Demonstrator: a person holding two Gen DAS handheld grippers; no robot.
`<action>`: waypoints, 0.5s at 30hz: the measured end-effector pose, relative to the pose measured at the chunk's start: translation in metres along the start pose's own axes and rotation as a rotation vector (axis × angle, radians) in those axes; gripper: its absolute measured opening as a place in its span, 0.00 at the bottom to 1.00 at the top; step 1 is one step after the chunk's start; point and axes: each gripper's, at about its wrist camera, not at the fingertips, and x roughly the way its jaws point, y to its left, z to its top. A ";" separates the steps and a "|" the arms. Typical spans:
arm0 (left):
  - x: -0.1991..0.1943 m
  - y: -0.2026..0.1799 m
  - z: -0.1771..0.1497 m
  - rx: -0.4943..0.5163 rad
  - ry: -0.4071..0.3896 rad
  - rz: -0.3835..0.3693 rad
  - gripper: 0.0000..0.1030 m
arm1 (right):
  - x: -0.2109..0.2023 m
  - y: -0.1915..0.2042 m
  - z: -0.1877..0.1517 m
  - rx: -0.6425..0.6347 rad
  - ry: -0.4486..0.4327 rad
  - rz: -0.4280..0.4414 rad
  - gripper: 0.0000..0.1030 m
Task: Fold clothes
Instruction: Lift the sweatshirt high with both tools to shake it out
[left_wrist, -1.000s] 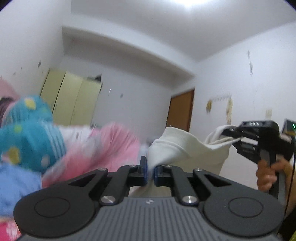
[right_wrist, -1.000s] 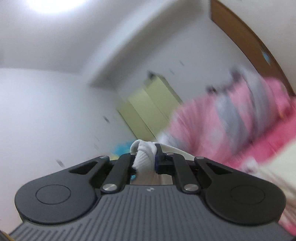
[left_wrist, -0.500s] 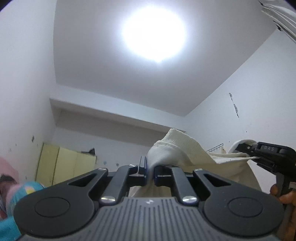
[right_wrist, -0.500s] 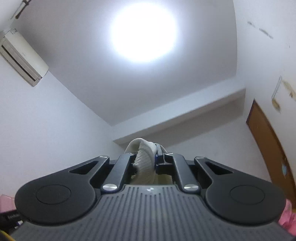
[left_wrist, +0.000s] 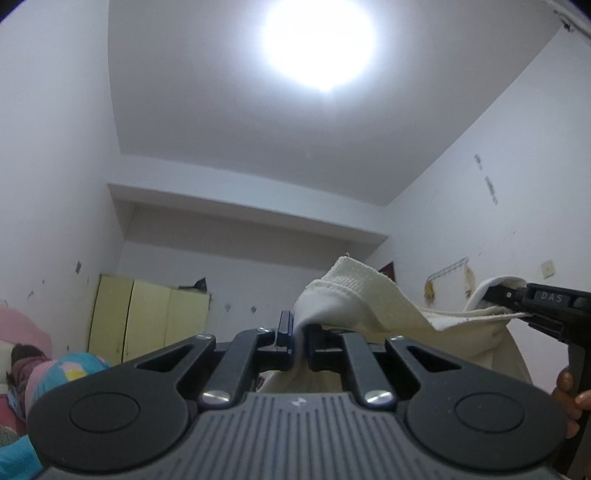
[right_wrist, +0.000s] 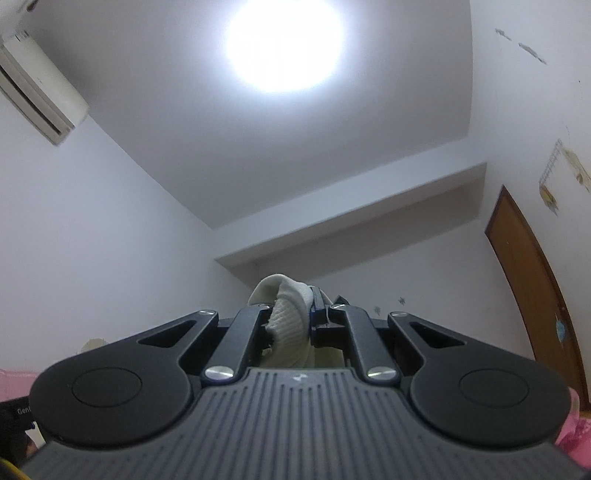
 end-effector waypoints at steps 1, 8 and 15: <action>0.010 0.004 -0.010 -0.001 0.014 0.004 0.08 | 0.011 -0.005 -0.011 -0.001 0.014 -0.006 0.05; 0.109 0.045 -0.125 0.003 0.189 0.064 0.08 | 0.111 -0.046 -0.105 0.003 0.160 -0.060 0.05; 0.209 0.107 -0.287 -0.002 0.420 0.147 0.09 | 0.231 -0.105 -0.253 0.001 0.409 -0.153 0.05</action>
